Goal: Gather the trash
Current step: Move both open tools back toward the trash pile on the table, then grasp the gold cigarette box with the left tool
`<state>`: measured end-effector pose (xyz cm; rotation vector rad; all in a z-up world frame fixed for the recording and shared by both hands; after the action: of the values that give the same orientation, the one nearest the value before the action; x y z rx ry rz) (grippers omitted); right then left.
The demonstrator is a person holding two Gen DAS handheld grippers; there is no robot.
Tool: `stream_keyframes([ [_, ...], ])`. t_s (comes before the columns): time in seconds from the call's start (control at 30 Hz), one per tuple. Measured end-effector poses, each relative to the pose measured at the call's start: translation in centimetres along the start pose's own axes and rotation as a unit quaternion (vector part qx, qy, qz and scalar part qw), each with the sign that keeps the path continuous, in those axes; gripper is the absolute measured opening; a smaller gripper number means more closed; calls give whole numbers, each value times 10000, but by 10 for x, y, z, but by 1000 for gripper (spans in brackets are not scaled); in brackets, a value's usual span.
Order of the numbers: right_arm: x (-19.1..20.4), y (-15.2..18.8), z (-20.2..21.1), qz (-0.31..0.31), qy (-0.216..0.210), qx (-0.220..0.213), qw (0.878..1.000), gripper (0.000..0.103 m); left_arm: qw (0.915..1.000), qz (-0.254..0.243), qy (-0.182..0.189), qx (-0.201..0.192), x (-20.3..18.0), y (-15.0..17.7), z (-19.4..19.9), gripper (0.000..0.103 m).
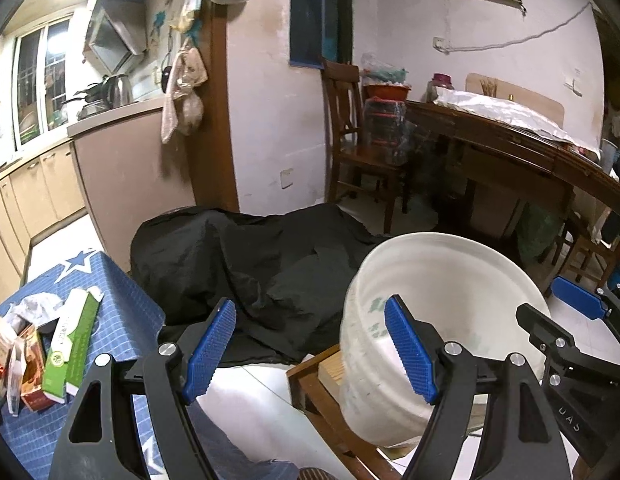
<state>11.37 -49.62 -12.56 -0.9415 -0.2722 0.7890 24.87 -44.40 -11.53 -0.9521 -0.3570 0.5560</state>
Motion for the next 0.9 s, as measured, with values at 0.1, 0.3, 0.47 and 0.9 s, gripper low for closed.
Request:
stream_keyframes([
  [0.1, 9, -2, 1, 80, -37, -8, 10000, 44, 9999, 97, -47, 12, 13, 2, 5, 78],
  [0.3, 43, -8, 4, 300, -333, -54, 9990, 44, 9991, 254, -328, -9, 49, 16, 23, 78],
  [0.47, 100, -5, 7, 686, -870, -62, 9938, 48, 9959, 378, -811, 163, 102, 55, 43, 78],
  [0.9, 259, 24, 17, 1222, -2627, 260, 9568, 48, 9522, 1303, -2624, 859, 256, 172, 119, 78],
])
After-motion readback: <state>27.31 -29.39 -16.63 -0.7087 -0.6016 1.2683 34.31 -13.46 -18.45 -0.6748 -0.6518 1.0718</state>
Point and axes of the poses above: each gripper's, at about its wrist camera, not at the fingertips, and z roughly against the way its jaws point, x to its left, y to its underside, the point moved 9 cm from there along -z, roughly the way its jaws point, and after that the axes turned 4 degrees about -y, right-handed, at the moved point
